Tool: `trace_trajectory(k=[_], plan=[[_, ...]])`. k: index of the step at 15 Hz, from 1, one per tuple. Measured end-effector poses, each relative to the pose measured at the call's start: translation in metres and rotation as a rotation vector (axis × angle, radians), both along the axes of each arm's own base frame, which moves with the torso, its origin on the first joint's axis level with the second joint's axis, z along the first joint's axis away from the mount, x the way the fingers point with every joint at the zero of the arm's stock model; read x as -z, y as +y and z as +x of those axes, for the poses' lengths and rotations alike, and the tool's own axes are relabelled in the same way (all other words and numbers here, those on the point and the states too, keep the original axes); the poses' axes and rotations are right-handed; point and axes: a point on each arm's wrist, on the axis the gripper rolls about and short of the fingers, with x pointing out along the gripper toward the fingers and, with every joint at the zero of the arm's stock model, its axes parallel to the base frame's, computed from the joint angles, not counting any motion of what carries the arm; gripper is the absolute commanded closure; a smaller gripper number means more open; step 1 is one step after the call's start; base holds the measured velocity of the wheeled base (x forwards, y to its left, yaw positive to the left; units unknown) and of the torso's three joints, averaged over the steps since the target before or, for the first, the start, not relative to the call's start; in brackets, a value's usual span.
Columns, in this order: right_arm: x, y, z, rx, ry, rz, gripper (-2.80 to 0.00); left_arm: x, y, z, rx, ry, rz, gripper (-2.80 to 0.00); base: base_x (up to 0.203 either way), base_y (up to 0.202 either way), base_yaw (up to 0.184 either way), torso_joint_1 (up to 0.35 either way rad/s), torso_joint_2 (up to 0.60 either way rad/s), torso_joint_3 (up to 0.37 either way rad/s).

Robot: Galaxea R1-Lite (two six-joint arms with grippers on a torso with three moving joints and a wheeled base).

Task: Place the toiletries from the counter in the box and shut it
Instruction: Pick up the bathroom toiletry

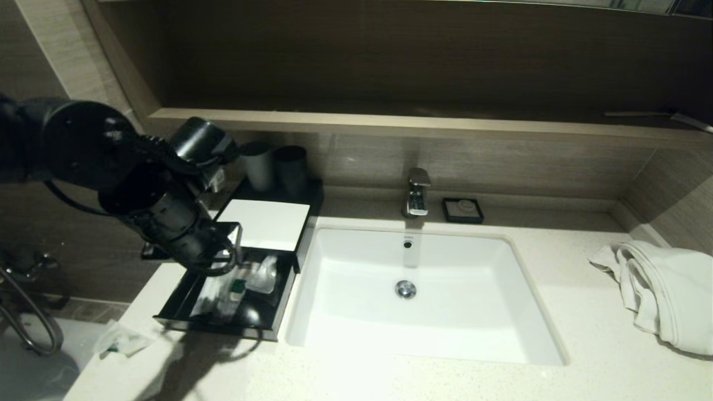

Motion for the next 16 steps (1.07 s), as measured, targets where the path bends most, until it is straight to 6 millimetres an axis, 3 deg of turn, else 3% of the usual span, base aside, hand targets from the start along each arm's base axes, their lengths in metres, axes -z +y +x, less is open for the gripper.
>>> trace_trajectory(k=[8,11,16], plan=[[0.000,0.000,0.000,0.000,0.000,0.000,0.00,0.020,0.081,-0.058,-0.287,-0.047,-0.034,0.00,0.000,0.000,0.000,0.000,0.00,0.000],[0.000,0.000,0.000,0.001,0.000,0.000,0.00,0.041,0.096,-0.074,-0.301,-0.072,-0.008,0.00,0.000,0.000,0.000,0.000,0.00,0.000],[0.000,0.000,0.000,0.000,0.000,0.000,0.00,0.063,0.121,-0.082,-0.396,-0.088,-0.038,0.00,0.000,0.000,0.000,0.000,0.00,0.000]])
